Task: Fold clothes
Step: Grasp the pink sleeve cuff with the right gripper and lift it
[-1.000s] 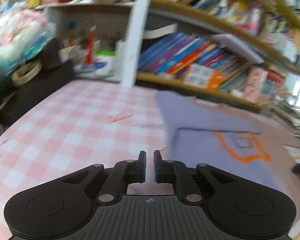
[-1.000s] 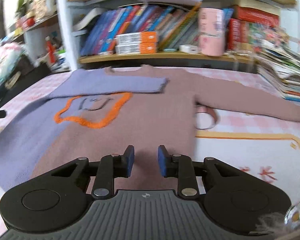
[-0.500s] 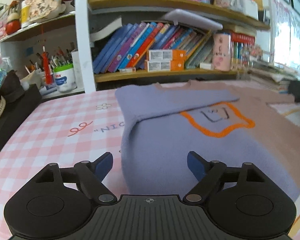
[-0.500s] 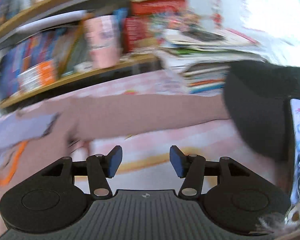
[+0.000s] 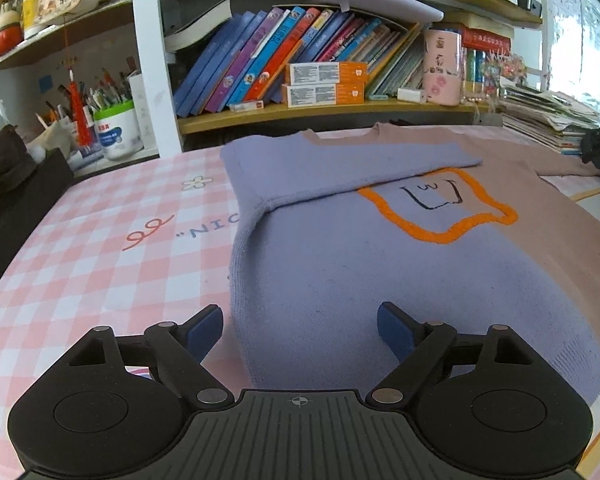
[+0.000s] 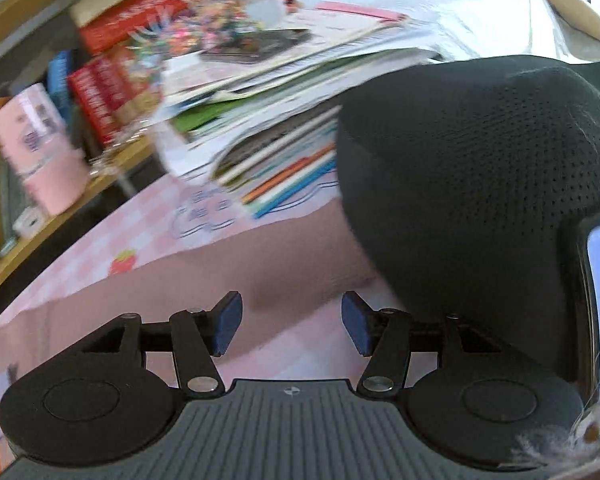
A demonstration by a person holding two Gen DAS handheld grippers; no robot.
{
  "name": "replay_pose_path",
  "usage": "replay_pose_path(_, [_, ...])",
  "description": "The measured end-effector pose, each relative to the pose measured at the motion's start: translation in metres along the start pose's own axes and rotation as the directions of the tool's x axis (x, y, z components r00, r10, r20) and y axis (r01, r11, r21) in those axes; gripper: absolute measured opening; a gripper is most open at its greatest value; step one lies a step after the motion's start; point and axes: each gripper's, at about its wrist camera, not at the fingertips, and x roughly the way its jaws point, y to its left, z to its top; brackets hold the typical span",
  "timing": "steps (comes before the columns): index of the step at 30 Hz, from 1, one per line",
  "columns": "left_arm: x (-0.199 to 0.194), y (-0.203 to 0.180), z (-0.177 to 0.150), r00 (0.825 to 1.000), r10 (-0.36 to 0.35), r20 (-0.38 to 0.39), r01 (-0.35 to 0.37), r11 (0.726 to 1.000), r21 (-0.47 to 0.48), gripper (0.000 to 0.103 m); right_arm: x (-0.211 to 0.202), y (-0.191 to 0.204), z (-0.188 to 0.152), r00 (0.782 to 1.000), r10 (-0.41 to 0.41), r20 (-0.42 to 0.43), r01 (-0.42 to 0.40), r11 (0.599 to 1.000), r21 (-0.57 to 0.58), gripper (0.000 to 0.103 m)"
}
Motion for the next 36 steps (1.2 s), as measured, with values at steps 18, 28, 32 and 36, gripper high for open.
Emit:
replay_pose_path(18, [0.002,-0.002,0.0,1.0,0.01,-0.008,-0.01,1.0,0.01,0.091,-0.014,0.008,0.014,0.973,0.187,0.136,-0.203,0.973,0.109,0.005])
replay_pose_path(28, [0.001,-0.009,0.0,0.999,0.048,0.004,-0.048,0.998,0.049,0.092,-0.116,0.188,0.0,0.791,0.605,0.087,-0.554,0.77,-0.316,0.005])
replay_pose_path(32, [0.0,-0.012,-0.001,0.998,0.056,0.011,-0.056,0.996,0.068,0.093,-0.125,0.258,-0.042,0.729,0.684,-0.024,-0.626,0.652,-0.428,0.005])
replay_pose_path(36, [-0.002,-0.016,-0.001,0.999,0.042,0.019,-0.043,0.995,0.094,0.093,-0.118,0.306,-0.09,0.687,0.715,-0.126,-0.68,0.573,-0.458,0.005])
